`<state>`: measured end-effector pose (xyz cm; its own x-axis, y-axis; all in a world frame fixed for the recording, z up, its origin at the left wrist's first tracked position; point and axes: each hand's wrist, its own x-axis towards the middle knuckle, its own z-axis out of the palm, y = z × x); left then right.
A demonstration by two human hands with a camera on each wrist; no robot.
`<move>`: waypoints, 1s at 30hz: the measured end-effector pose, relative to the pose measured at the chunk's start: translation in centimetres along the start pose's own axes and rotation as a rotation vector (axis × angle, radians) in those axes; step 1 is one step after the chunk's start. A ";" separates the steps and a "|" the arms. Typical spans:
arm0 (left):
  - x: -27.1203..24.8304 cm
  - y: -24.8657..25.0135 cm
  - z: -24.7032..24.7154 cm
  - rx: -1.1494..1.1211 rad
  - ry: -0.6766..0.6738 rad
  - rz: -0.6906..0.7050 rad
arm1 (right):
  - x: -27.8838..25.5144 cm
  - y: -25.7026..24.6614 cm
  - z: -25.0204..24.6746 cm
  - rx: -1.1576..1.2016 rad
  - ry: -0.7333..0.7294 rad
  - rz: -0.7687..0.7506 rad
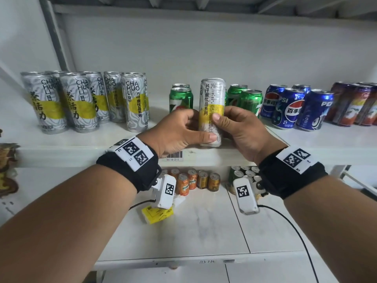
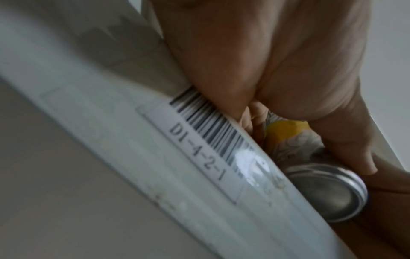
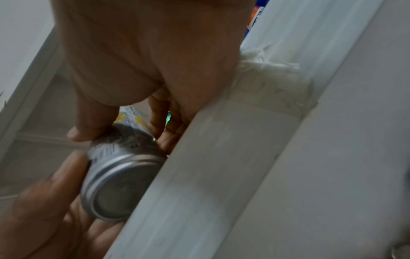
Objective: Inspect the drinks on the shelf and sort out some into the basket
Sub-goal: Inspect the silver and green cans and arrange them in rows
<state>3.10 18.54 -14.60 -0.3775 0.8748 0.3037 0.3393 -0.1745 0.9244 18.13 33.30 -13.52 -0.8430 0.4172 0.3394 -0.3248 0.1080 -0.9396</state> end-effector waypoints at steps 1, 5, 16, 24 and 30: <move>0.0 0.0 0.0 0.015 -0.001 0.001 | 0.0 0.0 -0.1 0.003 0.004 -0.001; -0.2 0.1 -0.1 0.085 -0.003 -0.004 | 0.1 0.2 -0.2 0.024 0.052 -0.031; 0.1 0.4 0.6 0.183 -0.005 -0.008 | 0.4 1.0 -0.4 0.026 0.046 -0.101; 0.0 0.2 0.6 0.100 0.033 0.002 | 0.7 1.0 -0.6 0.089 0.059 -0.080; 0.0 0.1 0.7 0.107 0.045 0.033 | 0.6 1.0 -0.4 0.023 0.025 -0.064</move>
<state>3.77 18.89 -14.63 -0.4026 0.8476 0.3456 0.4415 -0.1510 0.8845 17.50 34.01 -14.31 -0.8096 0.4322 0.3972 -0.3877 0.1144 -0.9147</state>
